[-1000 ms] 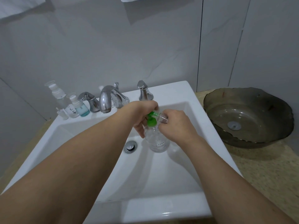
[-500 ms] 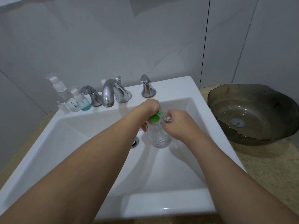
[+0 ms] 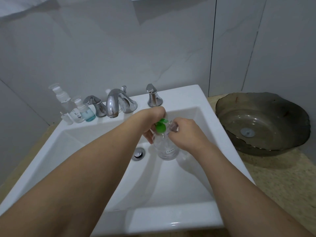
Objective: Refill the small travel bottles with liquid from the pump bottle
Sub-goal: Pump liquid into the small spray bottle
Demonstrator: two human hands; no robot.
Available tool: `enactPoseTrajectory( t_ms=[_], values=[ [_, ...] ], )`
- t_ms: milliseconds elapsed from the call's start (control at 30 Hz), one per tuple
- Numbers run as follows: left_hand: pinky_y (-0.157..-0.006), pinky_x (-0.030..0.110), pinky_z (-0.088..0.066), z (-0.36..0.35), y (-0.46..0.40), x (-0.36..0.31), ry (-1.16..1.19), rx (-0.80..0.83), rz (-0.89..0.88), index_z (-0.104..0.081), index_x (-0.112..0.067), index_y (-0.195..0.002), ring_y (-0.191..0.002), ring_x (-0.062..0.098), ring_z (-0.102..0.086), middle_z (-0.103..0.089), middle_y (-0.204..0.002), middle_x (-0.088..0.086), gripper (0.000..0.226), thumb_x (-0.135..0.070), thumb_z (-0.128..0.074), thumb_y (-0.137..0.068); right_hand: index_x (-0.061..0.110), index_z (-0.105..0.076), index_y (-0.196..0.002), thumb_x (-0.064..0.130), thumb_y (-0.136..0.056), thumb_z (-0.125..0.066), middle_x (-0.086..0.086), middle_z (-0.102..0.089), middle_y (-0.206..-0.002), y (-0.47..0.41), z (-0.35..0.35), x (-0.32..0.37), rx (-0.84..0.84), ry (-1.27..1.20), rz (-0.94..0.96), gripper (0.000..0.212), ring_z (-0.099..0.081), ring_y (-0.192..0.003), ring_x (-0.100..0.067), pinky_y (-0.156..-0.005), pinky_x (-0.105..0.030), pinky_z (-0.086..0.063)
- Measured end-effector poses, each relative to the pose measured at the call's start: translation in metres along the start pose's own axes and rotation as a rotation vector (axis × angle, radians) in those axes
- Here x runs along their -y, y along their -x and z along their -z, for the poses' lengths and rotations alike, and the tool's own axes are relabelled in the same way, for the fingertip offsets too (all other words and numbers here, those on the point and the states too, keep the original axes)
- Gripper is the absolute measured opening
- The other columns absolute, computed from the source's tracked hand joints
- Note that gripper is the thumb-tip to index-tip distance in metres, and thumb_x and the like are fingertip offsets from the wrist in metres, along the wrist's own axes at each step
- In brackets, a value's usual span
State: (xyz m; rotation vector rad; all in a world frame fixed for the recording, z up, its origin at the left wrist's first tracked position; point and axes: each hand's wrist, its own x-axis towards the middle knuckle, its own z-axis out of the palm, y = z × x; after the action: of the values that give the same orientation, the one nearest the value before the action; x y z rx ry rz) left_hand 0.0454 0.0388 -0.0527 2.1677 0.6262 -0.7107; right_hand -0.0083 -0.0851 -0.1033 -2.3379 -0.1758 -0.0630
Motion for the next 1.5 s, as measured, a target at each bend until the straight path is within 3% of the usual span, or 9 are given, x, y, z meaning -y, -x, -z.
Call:
enactPoseTrajectory(
  t_ms=[200,367,500,600,800,1067,1200,1367,1500],
  values=[
    [-0.095,0.072,-0.048,0.012,-0.003,-0.004,0.083,0.140,0.062,-0.050,0.004,-0.134,-0.106,0.053,-0.060,-0.062,-0.124,0.026,0.054,-0.036,-0.033,-0.101,0.015,-0.064,-0.097,0.021,-0.085,-0.056,-0.003,-0.065,-0.097,0.003,0.004,0.005,-0.009,-0.022,0.040,0.016,-0.062,-0.087,-0.024,-0.076,-0.035,-0.053],
    [-0.094,0.071,-0.050,0.008,-0.003,-0.004,0.033,0.138,0.061,-0.058,0.004,-0.124,-0.103,0.052,-0.062,-0.065,-0.119,0.026,0.051,-0.034,-0.034,-0.099,0.016,-0.063,-0.094,0.022,-0.083,-0.057,-0.002,-0.063,-0.092,0.003,0.005,0.005,-0.012,-0.006,0.034,0.014,-0.060,-0.082,-0.023,-0.071,-0.032,-0.052],
    [-0.080,0.070,-0.056,0.001,0.000,-0.003,0.002,0.041,0.013,-0.064,0.003,-0.110,-0.095,0.052,-0.067,-0.069,-0.106,0.025,0.040,-0.022,-0.038,-0.094,0.016,-0.064,-0.097,0.021,-0.084,-0.056,-0.002,-0.063,-0.097,0.003,0.004,0.005,0.002,-0.016,0.007,0.016,-0.061,-0.088,-0.023,-0.076,-0.033,-0.052],
    [-0.069,0.070,-0.057,-0.005,-0.001,0.000,0.001,-0.017,0.008,-0.064,0.006,-0.114,-0.090,0.055,-0.069,-0.066,-0.112,0.026,0.045,-0.017,-0.035,-0.088,0.016,-0.056,-0.083,0.020,-0.084,-0.055,-0.004,-0.060,-0.093,0.002,0.003,0.003,0.056,0.021,0.001,0.004,-0.057,-0.083,-0.026,-0.065,-0.031,-0.045],
    [-0.085,0.063,-0.057,-0.013,0.000,0.002,0.045,-0.102,0.005,-0.061,0.010,-0.111,-0.094,0.054,-0.067,-0.062,-0.118,0.029,0.039,-0.010,-0.036,-0.090,0.018,-0.046,-0.084,0.023,-0.086,-0.055,0.001,-0.053,-0.087,0.000,-0.001,-0.002,0.124,0.015,-0.020,0.010,-0.052,-0.078,-0.023,-0.051,-0.025,-0.032],
    [-0.091,0.060,-0.056,-0.017,0.010,0.001,0.011,-0.175,-0.035,-0.056,0.012,-0.089,-0.099,0.056,-0.067,-0.061,-0.116,0.040,0.025,-0.001,-0.035,-0.093,0.020,-0.050,-0.093,0.024,-0.088,-0.056,0.001,-0.054,-0.094,0.000,-0.002,-0.004,0.142,0.021,-0.029,0.009,-0.053,-0.084,-0.021,-0.063,-0.028,-0.036],
    [-0.090,0.060,-0.057,-0.014,0.006,0.004,0.008,-0.126,-0.012,-0.059,0.011,-0.097,-0.097,0.054,-0.068,-0.062,-0.117,0.033,0.031,-0.007,-0.034,-0.092,0.015,-0.055,-0.092,0.022,-0.086,-0.057,-0.001,-0.059,-0.095,0.000,-0.003,-0.003,0.116,0.021,-0.018,0.010,-0.057,-0.083,-0.023,-0.064,-0.029,-0.042],
    [-0.086,0.063,-0.057,0.005,0.010,-0.002,0.038,0.023,0.002,-0.060,0.002,-0.098,-0.079,0.044,-0.067,-0.068,-0.093,0.021,0.032,-0.025,-0.043,-0.096,0.014,-0.058,-0.096,0.022,-0.085,-0.056,-0.002,-0.064,-0.095,0.001,0.001,0.003,0.072,-0.046,0.014,0.013,-0.064,-0.087,-0.022,-0.070,-0.032,-0.051],
    [-0.095,0.067,-0.051,0.010,0.011,-0.006,0.032,0.140,0.038,-0.058,0.003,-0.108,-0.088,0.046,-0.064,-0.066,-0.104,0.022,0.042,-0.034,-0.040,-0.100,0.016,-0.057,-0.101,0.022,-0.086,-0.055,-0.001,-0.064,-0.098,0.003,0.004,0.005,0.072,-0.061,0.031,0.016,-0.064,-0.087,-0.022,-0.071,-0.033,-0.051]
  ],
)
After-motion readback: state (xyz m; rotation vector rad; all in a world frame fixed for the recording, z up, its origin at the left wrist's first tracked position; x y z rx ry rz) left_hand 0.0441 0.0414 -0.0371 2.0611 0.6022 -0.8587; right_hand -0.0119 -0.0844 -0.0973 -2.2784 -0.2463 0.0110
